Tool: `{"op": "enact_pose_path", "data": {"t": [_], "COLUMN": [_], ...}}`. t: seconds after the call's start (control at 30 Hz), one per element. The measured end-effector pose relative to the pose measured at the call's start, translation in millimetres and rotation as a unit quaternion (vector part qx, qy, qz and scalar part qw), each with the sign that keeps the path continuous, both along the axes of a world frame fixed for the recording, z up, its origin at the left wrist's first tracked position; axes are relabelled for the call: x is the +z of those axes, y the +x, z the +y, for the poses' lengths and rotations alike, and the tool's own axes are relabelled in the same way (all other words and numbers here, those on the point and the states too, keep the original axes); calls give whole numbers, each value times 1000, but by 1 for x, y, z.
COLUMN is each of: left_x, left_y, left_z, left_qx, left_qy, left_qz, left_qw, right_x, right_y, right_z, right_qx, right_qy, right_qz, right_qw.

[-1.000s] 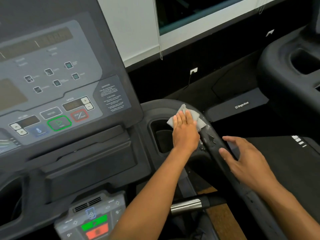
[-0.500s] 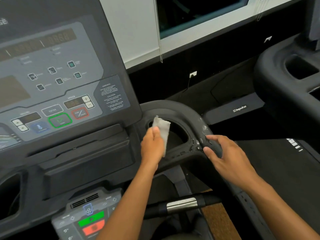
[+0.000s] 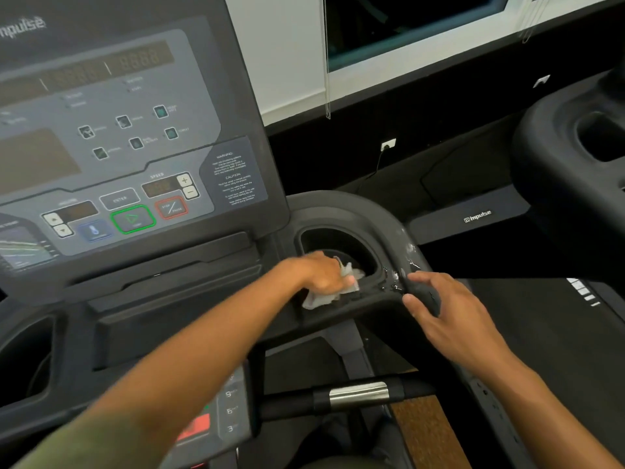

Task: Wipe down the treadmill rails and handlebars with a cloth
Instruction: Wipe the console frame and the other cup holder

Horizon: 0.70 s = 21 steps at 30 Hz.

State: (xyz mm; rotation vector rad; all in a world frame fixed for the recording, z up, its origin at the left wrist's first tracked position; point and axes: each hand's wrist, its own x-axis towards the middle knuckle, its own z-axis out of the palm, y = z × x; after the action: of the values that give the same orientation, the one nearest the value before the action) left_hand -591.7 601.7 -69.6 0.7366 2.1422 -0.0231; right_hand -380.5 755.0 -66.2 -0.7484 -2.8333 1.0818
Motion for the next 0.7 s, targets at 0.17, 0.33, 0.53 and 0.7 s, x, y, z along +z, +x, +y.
{"op": "enact_pose_path", "data": {"t": [0.17,0.33,0.53,0.7], "left_x": [11,1,-25,0], "left_y": [0,37,-4,2], "left_z": [-3,24,24,25], "left_qx": [-48,192,698,723], "left_qy": [-39,106,283,338], "left_qz": [10,-22,-248,-181], "left_qw": [998,975,609,574], "right_x": [-2,-4,2,1], "right_y": [3,1,-7,1], "right_z": [3,-4,-7,3], "right_qx": [0,1,5,-13], "right_qy": [4,3,7,-5], "right_qz": [0,14,25,2], "right_qw": [1000,1000,1000,1000]}}
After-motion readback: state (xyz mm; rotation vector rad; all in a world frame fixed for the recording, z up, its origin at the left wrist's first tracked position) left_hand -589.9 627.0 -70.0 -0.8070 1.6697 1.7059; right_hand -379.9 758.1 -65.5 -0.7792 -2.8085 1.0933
